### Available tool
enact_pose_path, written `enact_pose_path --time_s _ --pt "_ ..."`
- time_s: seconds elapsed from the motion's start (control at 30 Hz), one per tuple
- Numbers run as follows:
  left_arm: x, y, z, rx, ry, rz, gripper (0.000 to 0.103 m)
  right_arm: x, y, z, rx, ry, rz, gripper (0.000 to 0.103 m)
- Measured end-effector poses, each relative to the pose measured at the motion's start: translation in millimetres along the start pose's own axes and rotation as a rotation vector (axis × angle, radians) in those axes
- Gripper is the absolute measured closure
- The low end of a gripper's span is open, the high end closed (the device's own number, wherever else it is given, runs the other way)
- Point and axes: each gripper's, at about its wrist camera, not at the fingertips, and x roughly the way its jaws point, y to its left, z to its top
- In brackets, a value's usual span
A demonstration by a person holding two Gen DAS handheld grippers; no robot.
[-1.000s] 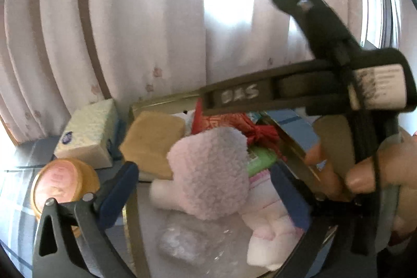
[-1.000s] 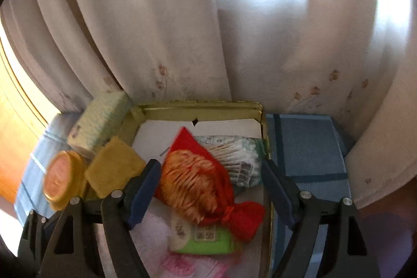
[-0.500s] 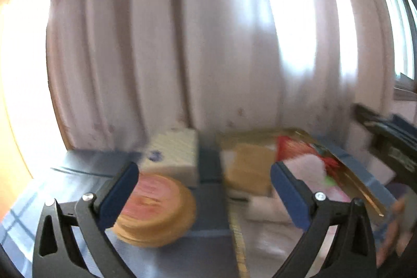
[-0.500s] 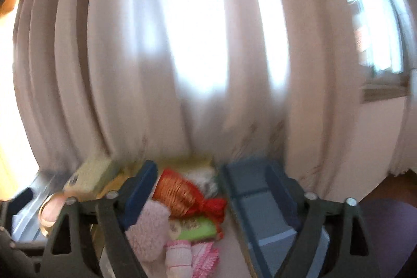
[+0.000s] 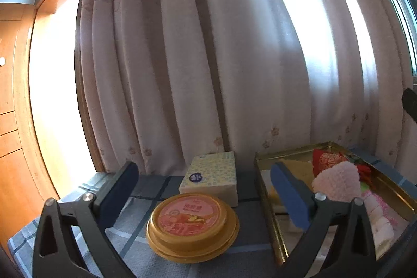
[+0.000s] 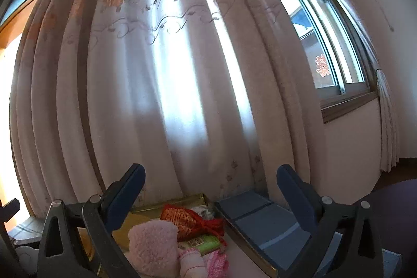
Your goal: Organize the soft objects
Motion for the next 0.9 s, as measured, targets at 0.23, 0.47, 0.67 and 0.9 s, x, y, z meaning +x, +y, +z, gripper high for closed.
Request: enact_pose_path --time_s 0.23,0.47,0.67,0.9 --pt "-1 6 -2 -0.043 0.036 -0.032 0.000 -1 -4 -1 0.028 0.013 -0.021 0.001" --pt "8 18 -8 -0.109 0.101 -0.038 0.000 -8 7 -1 -0.015 -0.015 0.012 0.001" --pt "3 21 -8 -0.109 0.071 -0.036 0.000 -12 31 -5 -0.104 -0.017 0.045 0.001" --pt "-1 23 -4 -0.071 0.014 -0.016 0.000 -20 36 -4 -0.121 -0.050 0.056 0.001"
